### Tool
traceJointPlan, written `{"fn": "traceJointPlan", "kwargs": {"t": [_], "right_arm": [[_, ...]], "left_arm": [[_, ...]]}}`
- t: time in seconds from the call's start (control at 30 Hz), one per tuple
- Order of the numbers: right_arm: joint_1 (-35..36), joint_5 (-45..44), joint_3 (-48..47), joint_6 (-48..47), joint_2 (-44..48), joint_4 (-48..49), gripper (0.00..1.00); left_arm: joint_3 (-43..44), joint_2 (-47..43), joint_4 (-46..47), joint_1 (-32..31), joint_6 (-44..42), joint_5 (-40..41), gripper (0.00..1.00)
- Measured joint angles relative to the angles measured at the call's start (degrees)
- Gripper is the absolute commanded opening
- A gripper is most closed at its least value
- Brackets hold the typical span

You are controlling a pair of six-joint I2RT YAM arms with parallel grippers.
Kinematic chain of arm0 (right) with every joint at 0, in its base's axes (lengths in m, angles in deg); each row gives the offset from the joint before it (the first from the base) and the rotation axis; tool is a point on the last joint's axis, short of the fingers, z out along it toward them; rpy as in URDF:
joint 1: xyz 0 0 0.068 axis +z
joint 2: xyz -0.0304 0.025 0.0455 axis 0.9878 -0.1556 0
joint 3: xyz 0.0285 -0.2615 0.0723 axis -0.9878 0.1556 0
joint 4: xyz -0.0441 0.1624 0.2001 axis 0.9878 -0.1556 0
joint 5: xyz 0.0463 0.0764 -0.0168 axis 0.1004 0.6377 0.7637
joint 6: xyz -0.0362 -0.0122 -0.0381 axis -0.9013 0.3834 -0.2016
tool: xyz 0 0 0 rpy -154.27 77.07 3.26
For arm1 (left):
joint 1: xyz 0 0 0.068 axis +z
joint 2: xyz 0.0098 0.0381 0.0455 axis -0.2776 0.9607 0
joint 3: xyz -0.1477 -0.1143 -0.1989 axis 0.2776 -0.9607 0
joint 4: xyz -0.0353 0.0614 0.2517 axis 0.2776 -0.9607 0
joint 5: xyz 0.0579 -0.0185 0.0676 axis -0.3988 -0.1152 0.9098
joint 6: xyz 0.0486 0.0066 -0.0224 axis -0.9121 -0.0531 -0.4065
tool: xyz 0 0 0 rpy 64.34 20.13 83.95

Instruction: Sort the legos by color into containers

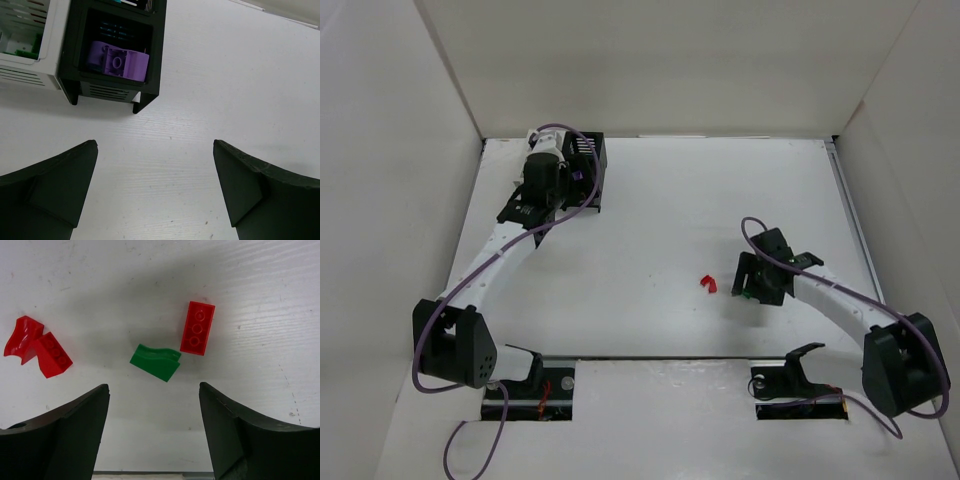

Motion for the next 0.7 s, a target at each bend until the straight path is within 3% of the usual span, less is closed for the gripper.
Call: {"fn": "traceJointPlan", "kwargs": {"t": [0.2,0.37,0.4,0.7], "right_arm": [[0.02,-1.95,-0.33,0.74,-5.05,1.86,0.64],[0.17,-4.07,-0.48,2.27,-5.46,3.06,0.6],[0.17,-4.33,-0.48,2.54,-5.49,3.3,0.55],[0.87,-6.05,-0.94,3.13,-6.86,4.42,0.44]], "left_arm": [[0.0,0.0,0.0,0.0,-0.02,0.2,1.0],[0.0,-0.02,0.0,0.0,-0.02,0.39,1.0],[0.0,0.0,0.0,0.0,-0.02,0.39,1.0],[0.0,-0.02,0.0,0.0,-0.02,0.39,1.0]]}}
